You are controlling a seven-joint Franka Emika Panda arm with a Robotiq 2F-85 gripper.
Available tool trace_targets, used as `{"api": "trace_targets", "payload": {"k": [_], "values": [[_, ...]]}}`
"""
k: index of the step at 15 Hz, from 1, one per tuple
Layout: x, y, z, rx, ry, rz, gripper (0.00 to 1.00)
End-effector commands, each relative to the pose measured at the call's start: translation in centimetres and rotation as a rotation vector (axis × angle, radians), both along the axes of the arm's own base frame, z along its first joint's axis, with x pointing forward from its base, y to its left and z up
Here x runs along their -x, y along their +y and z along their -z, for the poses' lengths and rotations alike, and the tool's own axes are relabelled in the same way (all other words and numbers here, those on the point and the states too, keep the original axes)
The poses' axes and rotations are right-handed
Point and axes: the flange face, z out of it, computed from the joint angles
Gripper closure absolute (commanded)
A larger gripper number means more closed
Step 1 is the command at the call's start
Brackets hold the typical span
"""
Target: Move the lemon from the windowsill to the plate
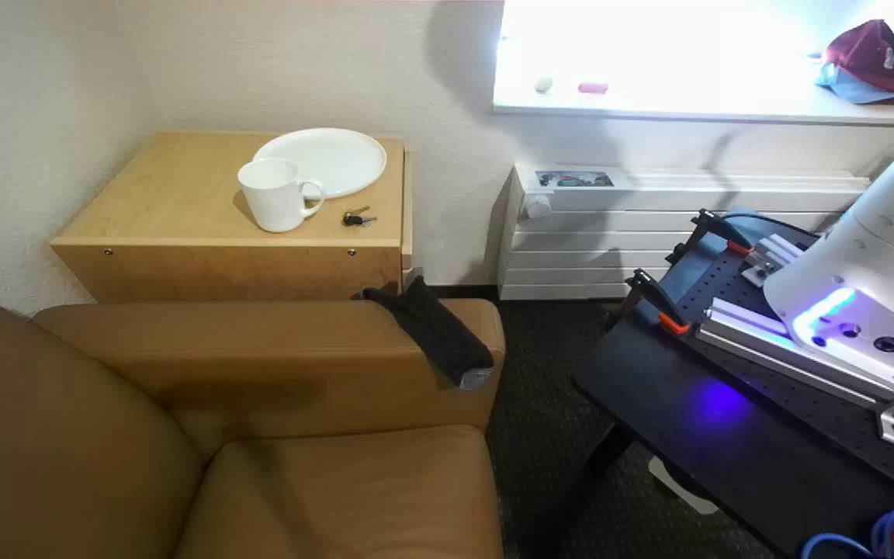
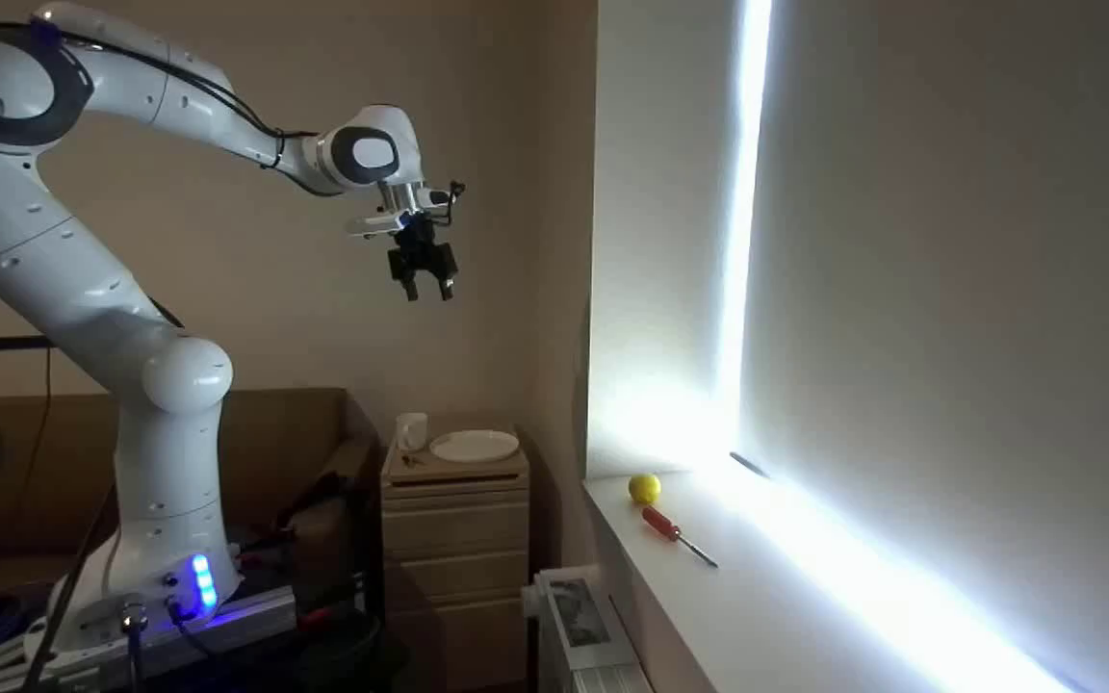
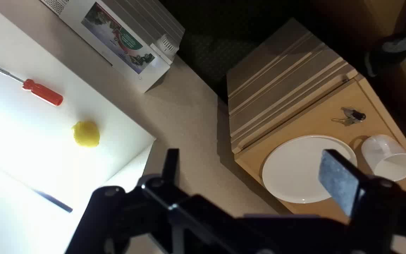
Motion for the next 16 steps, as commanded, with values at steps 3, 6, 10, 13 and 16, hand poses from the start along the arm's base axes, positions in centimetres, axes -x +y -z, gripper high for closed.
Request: {"api": "trace_targets", "payload": {"k": [3, 6, 10, 13, 16], "values": [[0.0, 0.0, -0.1, 0.0, 0.001, 0.0, 0.0], [0.0, 0.0, -0.1, 0.0, 0.001, 0.0, 0.0], [0.0, 0.0, -0.1, 0.0, 0.001, 0.0, 0.0], [0.0, 0.0, -0.1, 0.0, 0.001, 0.0, 0.0], [-1.8, -4.4, -0.8, 0.022, -0.027, 0.057, 0.0]]}}
